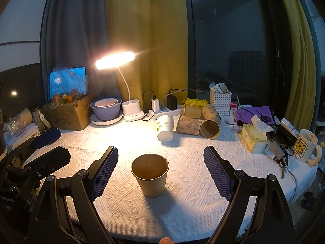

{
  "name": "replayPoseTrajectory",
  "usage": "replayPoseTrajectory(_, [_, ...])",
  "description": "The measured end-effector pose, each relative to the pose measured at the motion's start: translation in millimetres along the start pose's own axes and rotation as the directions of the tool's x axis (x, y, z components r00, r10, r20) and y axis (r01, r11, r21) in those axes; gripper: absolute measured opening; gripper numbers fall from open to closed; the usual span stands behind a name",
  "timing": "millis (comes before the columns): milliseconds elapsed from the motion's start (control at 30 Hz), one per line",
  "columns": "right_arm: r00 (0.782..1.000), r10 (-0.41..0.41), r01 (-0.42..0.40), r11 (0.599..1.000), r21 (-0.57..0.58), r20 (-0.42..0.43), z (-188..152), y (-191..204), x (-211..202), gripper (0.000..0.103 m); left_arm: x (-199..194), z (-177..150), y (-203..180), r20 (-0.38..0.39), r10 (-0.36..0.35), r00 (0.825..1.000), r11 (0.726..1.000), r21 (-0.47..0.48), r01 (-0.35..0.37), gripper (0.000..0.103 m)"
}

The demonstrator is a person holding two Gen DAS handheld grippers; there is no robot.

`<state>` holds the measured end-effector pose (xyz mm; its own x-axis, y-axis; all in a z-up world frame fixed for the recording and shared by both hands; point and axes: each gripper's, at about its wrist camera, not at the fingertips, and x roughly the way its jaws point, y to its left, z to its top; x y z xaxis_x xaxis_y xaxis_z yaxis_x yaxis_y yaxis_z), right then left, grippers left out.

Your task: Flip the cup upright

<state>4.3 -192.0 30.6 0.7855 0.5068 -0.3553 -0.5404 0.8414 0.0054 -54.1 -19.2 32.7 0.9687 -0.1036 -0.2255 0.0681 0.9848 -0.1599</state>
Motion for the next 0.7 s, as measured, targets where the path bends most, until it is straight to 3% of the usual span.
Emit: replayPoseTrajectory(700, [1.0, 0.0, 0.0, 1.0, -0.001, -0.002, 1.0, 1.1, 0.5, 0.088, -0.2, -1.3, 1.0, -0.001, 0.0, 1.0, 1.0, -0.003, 0.0, 0.1])
